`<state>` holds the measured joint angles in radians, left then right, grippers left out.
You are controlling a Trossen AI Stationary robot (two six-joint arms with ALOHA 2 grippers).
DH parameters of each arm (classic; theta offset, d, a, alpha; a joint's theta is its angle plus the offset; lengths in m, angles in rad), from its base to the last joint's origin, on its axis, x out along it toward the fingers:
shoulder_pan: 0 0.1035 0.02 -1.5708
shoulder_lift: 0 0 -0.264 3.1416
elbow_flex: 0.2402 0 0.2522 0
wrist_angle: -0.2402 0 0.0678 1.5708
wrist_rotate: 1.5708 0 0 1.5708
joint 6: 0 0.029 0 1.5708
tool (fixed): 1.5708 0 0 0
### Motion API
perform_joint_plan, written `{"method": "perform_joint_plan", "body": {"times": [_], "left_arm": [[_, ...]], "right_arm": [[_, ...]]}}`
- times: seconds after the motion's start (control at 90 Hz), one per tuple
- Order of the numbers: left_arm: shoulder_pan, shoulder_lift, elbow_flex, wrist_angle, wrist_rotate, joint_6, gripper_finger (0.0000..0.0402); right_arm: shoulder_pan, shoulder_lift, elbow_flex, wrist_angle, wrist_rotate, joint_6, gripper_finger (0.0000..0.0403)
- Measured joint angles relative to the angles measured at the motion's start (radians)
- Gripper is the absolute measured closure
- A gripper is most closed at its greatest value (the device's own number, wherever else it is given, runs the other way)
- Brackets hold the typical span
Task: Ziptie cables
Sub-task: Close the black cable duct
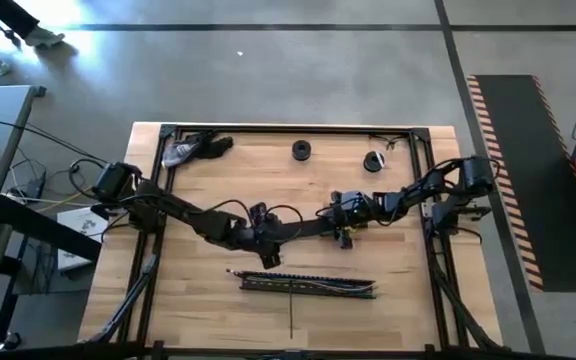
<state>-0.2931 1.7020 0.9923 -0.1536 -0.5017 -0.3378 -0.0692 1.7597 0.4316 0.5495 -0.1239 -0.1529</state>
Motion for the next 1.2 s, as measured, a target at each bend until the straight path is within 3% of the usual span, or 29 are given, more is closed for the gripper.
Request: {"method": "perform_joint_plan", "body": {"times": [0.167,0.4,0.522,0.778,0.9,1.2], "left_arm": [[-0.022,-0.032,0.0,-0.061,-0.006,0.013,0.0206],[-0.076,-0.213,0.0,-0.206,-0.235,-0.027,0.0206],[-0.09,-0.275,0.0,-0.2,-0.298,-0.028,0.0206],[-0.11,-0.29,0.0,-0.147,-0.294,-0.073,0.0206],[-0.131,-0.289,0.0,-0.133,-0.293,-0.106,0.0206],[-0.234,-0.29,0.0,-0.134,-0.296,-0.249,0.0209]], "right_arm": [[0.003,-0.084,-0.009,-0.052,0.032,0.101,0.0196],[0.082,-0.255,-0.012,-0.159,0.152,0.191,0.0196],[0.139,-0.315,-0.012,-0.2,0.207,0.238,0.0197],[0.292,-0.389,0.039,-0.272,0.307,0.392,0.0197],[0.395,-0.39,0.116,-0.362,0.367,0.437,0.0197],[0.612,-0.34,0.209,-0.396,0.544,0.573,0.0197]]}}
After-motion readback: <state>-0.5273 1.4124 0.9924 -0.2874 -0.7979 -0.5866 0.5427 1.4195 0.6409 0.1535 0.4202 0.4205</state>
